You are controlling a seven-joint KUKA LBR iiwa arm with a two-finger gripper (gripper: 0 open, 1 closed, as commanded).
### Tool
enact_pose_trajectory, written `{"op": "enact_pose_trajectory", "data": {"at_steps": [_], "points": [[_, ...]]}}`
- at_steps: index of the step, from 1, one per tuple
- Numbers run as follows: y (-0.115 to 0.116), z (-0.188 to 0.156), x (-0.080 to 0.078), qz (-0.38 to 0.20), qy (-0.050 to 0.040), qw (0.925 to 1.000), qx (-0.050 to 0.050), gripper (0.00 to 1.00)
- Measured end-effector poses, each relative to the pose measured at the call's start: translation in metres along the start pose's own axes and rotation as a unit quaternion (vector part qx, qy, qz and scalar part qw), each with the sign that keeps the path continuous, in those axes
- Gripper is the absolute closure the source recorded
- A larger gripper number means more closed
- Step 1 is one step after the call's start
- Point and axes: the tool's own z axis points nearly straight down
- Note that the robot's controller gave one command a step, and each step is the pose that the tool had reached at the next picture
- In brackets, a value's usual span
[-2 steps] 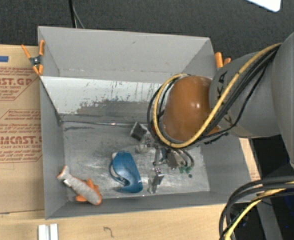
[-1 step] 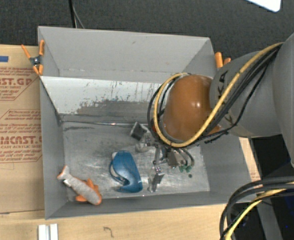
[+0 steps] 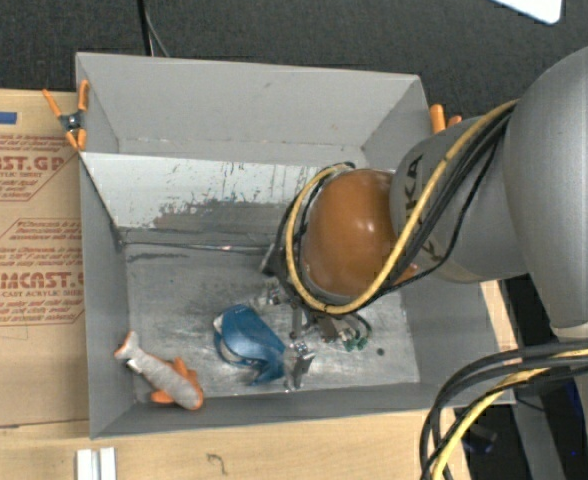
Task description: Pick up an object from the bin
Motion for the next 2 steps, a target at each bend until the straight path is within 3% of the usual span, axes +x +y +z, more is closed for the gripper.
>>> {"op": "enact_pose_trajectory", "data": {"at_steps": [1,2], "points": [[0.0063,0.0115,0.0014,-0.051,0.0031,0.9987,-0.002,1.0],[0.0065,0.0116,0.0014,-0.051,0.0031,0.9987,-0.002,1.0]]}}
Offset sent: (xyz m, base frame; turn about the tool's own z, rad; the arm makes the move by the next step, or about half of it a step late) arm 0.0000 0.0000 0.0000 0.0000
